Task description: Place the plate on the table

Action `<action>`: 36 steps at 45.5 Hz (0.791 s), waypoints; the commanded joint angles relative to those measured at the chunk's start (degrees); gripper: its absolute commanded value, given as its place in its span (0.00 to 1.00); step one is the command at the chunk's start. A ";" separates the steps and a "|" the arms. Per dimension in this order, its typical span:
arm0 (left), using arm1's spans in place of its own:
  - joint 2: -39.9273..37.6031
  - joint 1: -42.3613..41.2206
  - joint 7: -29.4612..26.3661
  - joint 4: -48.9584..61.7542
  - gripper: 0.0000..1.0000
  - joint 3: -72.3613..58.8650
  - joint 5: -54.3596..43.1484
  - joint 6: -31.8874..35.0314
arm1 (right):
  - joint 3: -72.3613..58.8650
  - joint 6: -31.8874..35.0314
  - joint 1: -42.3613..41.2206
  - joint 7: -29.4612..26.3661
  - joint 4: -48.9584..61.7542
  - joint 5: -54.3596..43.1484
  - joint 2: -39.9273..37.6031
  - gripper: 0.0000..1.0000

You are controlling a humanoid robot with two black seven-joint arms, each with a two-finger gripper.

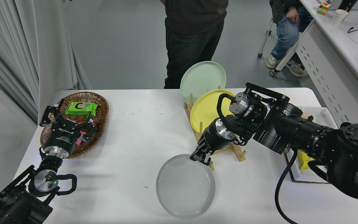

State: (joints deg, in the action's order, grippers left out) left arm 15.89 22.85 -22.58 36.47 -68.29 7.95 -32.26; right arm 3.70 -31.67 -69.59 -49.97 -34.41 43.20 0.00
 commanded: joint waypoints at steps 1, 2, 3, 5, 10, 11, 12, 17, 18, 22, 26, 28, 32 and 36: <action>-0.07 0.00 0.00 0.00 0.98 0.00 -0.03 0.00 | -0.01 -0.15 -0.02 -0.03 -0.04 -0.57 0.00 0.00; 0.01 0.00 0.00 0.00 0.98 -0.01 -0.04 0.00 | -0.09 -0.06 -0.02 -0.03 -0.04 -0.57 0.00 0.00; 0.02 0.00 0.00 0.00 0.98 -0.01 -0.04 0.00 | -0.09 0.03 -0.02 -0.03 -0.04 -0.57 0.00 0.00; 0.02 0.00 0.00 0.00 0.98 -0.01 0.05 0.00 | 0.00 0.12 -0.02 -0.03 0.05 -0.57 0.00 0.00; 0.02 0.00 0.08 0.00 0.98 0.08 -0.03 0.00 | -0.09 0.47 0.06 -0.03 0.05 -0.66 0.00 0.00; 0.02 0.00 0.00 0.00 0.98 0.08 -0.04 0.00 | -0.18 0.55 0.06 -0.03 0.13 -0.74 0.00 0.00; 0.02 0.00 0.00 0.00 0.98 0.00 -0.04 0.00 | -0.27 0.73 0.15 -0.03 0.22 -0.75 0.00 0.00; 0.02 0.00 0.00 0.00 0.98 -0.01 -0.04 0.00 | -0.53 0.91 0.94 -0.03 0.14 -0.83 0.00 0.00; 0.02 0.00 0.00 0.00 0.98 -0.01 0.05 0.00 | -0.53 0.91 1.03 -0.03 0.14 -0.83 0.00 0.00; 0.02 0.00 0.00 0.00 0.98 -0.01 -0.04 0.00 | -0.53 0.91 1.03 -0.03 0.05 -0.83 0.00 0.00; 0.01 0.00 0.00 0.00 0.98 -0.01 -0.03 0.00 | -0.53 0.91 1.12 -0.03 0.05 -0.83 0.00 0.00; 0.02 0.00 0.00 0.00 0.98 -0.01 0.05 0.00 | -0.53 0.91 1.21 -0.03 0.05 -0.83 0.00 0.00; 0.02 0.00 0.00 0.00 0.98 -0.01 0.05 0.00 | -0.53 0.99 1.65 -0.03 0.05 -0.83 0.00 0.00; 0.02 0.00 0.08 0.00 0.98 -0.01 -0.04 0.00 | -0.62 1.35 2.35 -0.03 0.22 -1.36 0.00 0.00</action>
State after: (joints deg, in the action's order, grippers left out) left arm 15.90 22.85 -22.58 36.47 -68.29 7.94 -32.26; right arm 3.22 -30.78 -68.37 -50.00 -34.35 42.37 0.00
